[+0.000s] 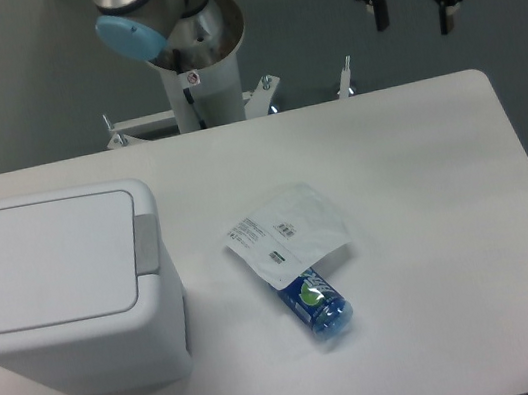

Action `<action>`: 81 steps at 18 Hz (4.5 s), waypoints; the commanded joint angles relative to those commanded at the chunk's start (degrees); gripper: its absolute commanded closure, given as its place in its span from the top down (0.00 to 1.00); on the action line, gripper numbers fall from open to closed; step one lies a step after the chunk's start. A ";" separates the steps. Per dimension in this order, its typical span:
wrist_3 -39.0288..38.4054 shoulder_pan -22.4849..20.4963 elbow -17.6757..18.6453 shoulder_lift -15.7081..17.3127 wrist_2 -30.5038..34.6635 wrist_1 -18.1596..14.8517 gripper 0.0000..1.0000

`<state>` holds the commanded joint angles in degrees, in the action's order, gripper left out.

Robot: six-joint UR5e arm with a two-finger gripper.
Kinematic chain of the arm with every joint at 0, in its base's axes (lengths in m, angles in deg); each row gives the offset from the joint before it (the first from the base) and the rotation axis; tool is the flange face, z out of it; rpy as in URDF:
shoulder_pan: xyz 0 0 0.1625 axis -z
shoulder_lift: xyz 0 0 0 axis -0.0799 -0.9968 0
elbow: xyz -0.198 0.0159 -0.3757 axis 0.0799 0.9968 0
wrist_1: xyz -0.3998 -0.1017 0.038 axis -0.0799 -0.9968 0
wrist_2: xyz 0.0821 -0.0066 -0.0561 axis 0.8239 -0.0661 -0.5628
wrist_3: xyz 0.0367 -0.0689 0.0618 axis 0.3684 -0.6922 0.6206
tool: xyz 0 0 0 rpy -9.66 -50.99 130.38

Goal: Open the trash can
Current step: 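Move the open gripper down toward the white trash can lid, then lower the gripper finger onto the lid's grey hinge edge, then press down on the lid edge to flip the lid open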

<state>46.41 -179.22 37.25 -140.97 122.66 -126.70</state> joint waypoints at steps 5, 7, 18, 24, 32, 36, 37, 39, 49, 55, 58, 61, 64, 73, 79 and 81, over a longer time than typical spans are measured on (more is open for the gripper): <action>-0.26 1.75 0.00 -0.17 0.18 0.00 1.00; -2.71 2.28 0.09 -0.35 0.26 0.09 1.00; -37.32 14.84 -2.20 -5.71 0.09 6.07 1.00; -61.75 21.17 -5.79 -7.20 -0.17 7.03 1.00; -83.56 31.28 -8.35 -10.81 -0.35 13.00 1.00; -89.28 33.92 -8.70 -11.42 -2.27 14.50 1.00; -90.60 34.10 -8.88 -11.43 -3.50 14.68 1.00; -92.63 34.54 -9.49 -11.51 -5.70 15.20 1.00; -95.10 38.14 -10.11 -14.76 -6.77 15.29 1.00; -94.92 39.37 -9.84 -15.99 -6.59 15.29 1.00; -94.83 39.46 -9.67 -16.43 -6.59 15.29 1.00; -94.75 39.90 -9.67 -16.70 -6.59 15.29 1.00; -94.66 39.90 -9.67 -16.87 -6.59 15.38 1.00; -94.48 39.90 -9.49 -17.49 -6.50 15.38 1.00; -94.48 39.90 -9.58 -17.93 -6.50 15.56 1.00; -94.48 39.90 -9.49 -17.93 -6.50 15.56 1.00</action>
<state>-48.07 -139.32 27.76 -158.90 116.16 -111.14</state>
